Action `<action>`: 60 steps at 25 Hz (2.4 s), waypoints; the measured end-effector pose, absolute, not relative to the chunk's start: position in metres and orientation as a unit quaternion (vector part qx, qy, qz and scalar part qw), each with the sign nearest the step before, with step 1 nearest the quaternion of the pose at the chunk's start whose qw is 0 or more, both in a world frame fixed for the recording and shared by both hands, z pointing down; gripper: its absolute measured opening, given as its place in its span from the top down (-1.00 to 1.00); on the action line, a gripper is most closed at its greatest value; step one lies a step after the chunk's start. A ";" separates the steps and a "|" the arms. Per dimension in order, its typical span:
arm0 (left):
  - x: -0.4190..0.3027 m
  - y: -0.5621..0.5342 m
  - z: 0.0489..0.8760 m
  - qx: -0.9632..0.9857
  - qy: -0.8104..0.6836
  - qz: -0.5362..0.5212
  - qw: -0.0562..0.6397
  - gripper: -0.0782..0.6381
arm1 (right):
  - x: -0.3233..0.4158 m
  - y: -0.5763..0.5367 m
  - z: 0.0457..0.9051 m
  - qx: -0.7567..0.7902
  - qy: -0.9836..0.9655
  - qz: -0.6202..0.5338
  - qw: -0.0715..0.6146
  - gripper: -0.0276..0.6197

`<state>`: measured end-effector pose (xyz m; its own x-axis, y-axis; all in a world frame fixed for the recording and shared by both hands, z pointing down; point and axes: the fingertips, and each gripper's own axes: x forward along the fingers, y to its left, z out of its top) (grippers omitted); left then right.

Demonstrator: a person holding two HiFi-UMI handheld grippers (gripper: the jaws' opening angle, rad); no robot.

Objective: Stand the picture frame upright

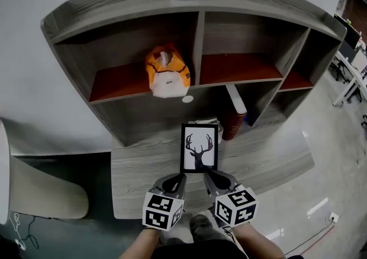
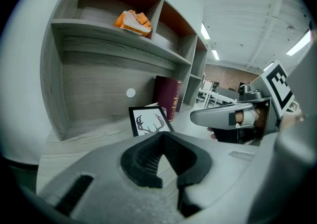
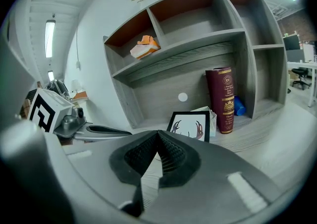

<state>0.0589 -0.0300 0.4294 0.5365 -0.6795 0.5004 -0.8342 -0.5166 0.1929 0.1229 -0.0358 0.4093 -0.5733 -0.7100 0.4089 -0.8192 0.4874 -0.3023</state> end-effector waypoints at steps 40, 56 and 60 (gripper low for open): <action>0.063 -0.138 0.487 0.810 -0.490 0.214 0.241 0.74 | 0.176 -0.141 0.478 0.460 -0.831 0.271 0.156 0.91; 0.049 -0.160 0.511 0.788 -0.515 0.220 0.257 0.44 | 0.185 -0.162 0.507 0.471 -0.817 0.282 0.175 0.62; 0.049 -0.162 0.517 0.787 -0.514 0.214 0.267 0.42 | 0.182 -0.163 0.515 0.467 -0.816 0.292 0.176 0.55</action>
